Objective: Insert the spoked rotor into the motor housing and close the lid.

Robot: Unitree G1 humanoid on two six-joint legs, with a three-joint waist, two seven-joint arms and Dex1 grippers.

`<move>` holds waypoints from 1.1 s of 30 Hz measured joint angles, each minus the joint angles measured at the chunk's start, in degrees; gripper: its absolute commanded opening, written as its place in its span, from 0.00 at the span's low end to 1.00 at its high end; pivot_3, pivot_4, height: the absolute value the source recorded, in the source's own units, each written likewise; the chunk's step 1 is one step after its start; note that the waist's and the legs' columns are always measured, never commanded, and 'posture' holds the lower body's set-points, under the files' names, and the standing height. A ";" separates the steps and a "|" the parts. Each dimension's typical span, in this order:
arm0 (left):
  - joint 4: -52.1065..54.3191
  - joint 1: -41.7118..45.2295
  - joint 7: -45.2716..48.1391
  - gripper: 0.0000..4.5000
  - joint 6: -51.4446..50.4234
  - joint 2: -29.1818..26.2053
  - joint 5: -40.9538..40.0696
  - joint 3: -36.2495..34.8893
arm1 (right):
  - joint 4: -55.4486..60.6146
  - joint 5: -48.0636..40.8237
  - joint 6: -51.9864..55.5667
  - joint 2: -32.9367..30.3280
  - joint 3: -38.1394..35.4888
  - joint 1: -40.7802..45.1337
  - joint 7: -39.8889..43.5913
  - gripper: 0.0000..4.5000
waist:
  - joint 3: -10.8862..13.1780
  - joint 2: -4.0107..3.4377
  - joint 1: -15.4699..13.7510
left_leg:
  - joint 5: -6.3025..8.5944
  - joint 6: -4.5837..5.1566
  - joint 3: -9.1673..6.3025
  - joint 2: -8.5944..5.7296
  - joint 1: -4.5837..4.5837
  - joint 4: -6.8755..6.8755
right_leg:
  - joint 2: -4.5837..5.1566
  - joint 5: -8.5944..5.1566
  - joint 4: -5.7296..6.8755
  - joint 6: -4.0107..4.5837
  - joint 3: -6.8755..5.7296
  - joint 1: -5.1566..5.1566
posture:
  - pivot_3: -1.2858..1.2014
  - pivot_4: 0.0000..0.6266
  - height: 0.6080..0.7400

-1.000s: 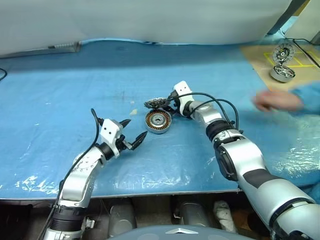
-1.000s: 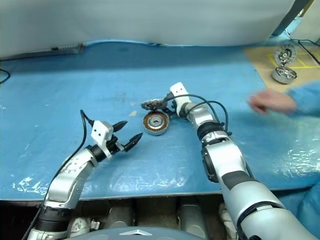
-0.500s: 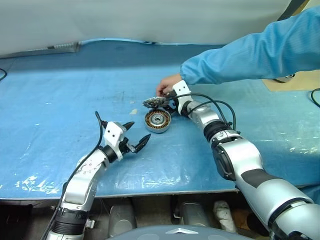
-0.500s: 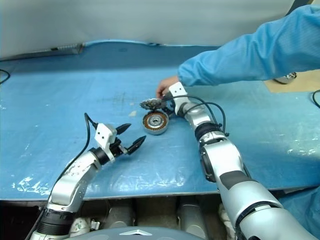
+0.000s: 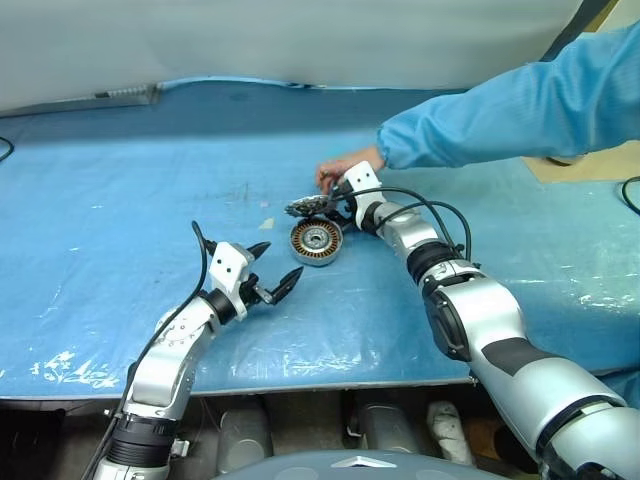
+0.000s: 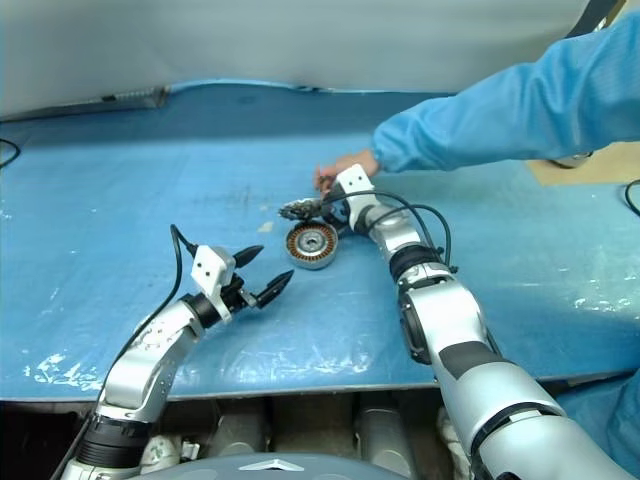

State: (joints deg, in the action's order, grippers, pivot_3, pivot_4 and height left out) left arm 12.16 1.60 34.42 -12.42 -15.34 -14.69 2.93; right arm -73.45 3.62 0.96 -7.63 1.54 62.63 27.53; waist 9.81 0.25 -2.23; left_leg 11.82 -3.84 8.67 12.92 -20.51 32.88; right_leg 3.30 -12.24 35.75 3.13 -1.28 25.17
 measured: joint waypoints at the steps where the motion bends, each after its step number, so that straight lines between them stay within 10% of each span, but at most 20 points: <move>1: 0.00 0.00 -0.03 1.00 0.00 0.02 0.00 0.01 | 0.01 0.23 0.56 -0.09 0.24 0.00 0.34 0.96 | 0.00 0.00 0.01 | 0.00 0.00 0.00 0.00 0.00 0.00 | 0.00 0.00 0.00 0.00 0.00 -0.01 | 0.52 0.24 1.00; 33: -1.46 2.25 -0.20 1.00 -0.02 1.00 0.00 1.60 | 5.56 3.20 16.07 -4.71 3.97 2.39 5.05 0.96 | -0.03 -0.06 -0.33 | 0.10 -0.17 0.02 -0.01 0.15 0.06 | 0.01 0.01 0.02 0.02 0.02 -0.13 | 0.52 0.24 1.00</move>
State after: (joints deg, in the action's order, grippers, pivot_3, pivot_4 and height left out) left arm 10.70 3.85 34.22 -12.44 -14.34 -14.69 4.53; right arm -67.89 6.82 17.04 -12.34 5.52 65.02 32.58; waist 9.77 0.19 -2.56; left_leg 11.92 -4.01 8.69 12.91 -20.35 32.94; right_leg 3.31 -12.23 35.76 3.15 -1.26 25.04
